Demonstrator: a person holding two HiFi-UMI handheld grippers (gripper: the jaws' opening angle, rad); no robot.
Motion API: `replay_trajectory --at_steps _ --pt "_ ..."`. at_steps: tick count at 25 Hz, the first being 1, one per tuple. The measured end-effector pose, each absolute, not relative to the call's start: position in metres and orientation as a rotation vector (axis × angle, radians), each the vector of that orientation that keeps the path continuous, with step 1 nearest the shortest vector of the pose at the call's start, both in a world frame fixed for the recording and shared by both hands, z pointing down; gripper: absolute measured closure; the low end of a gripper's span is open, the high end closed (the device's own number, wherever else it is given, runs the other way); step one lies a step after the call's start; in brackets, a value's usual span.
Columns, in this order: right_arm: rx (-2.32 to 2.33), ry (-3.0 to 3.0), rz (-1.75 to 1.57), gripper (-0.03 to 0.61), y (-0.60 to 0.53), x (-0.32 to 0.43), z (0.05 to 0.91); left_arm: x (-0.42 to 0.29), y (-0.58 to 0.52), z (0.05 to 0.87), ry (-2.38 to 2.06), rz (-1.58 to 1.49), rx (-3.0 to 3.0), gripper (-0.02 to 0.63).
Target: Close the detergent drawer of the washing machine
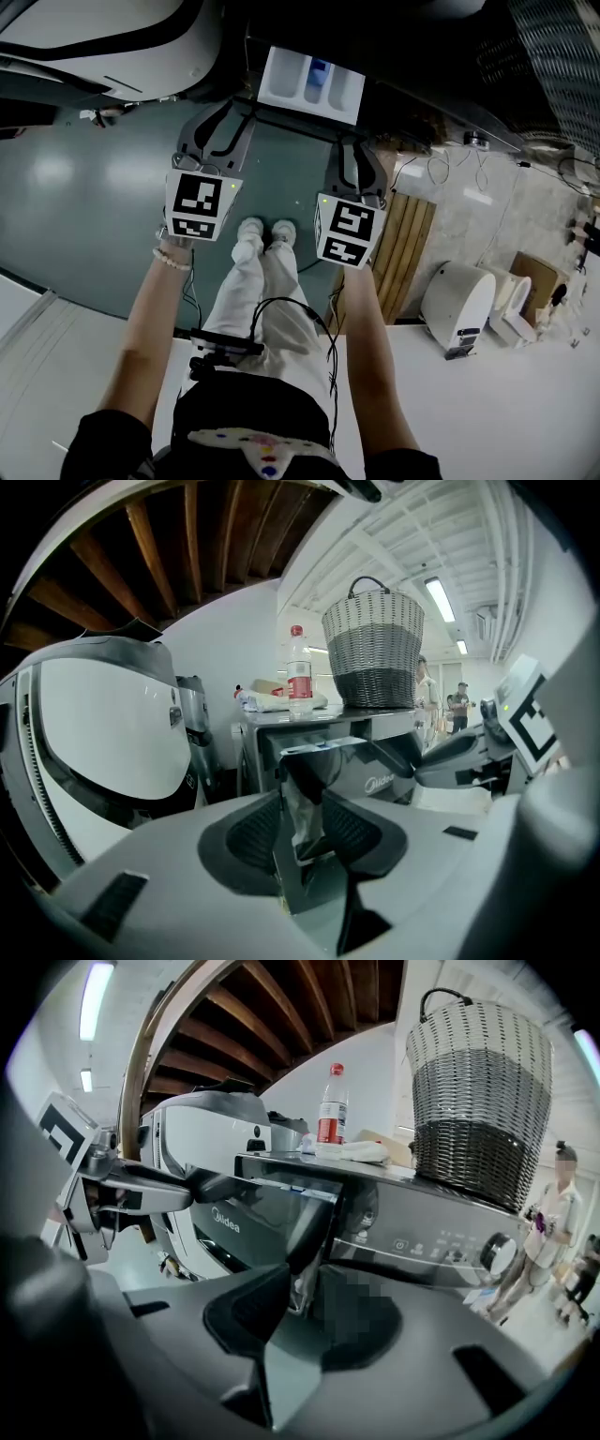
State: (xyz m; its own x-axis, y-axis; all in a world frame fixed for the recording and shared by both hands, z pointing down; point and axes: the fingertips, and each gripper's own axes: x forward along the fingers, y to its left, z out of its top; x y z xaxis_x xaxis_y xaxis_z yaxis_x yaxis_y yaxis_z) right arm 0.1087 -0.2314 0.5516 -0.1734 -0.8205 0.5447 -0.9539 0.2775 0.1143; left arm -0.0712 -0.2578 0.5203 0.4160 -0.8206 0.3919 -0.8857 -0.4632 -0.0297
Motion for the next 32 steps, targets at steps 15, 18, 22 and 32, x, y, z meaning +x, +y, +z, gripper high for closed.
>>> replay_trajectory --at_steps 15,18,22,32 --pt "1.609 -2.022 0.304 0.486 -0.283 0.109 0.550 -0.073 -0.310 0.519 -1.579 0.520 2.460 0.445" --pt "1.616 -2.012 0.299 0.486 -0.292 0.110 0.550 -0.072 -0.319 0.519 -1.591 0.526 2.467 0.445" --pt "1.619 -2.003 0.282 0.486 -0.302 0.110 0.549 -0.072 -0.328 0.518 -1.610 0.536 2.482 0.446" --pt "1.647 -1.983 0.338 0.482 -0.317 0.114 0.552 -0.072 -0.343 0.518 -1.643 0.525 2.472 0.446"
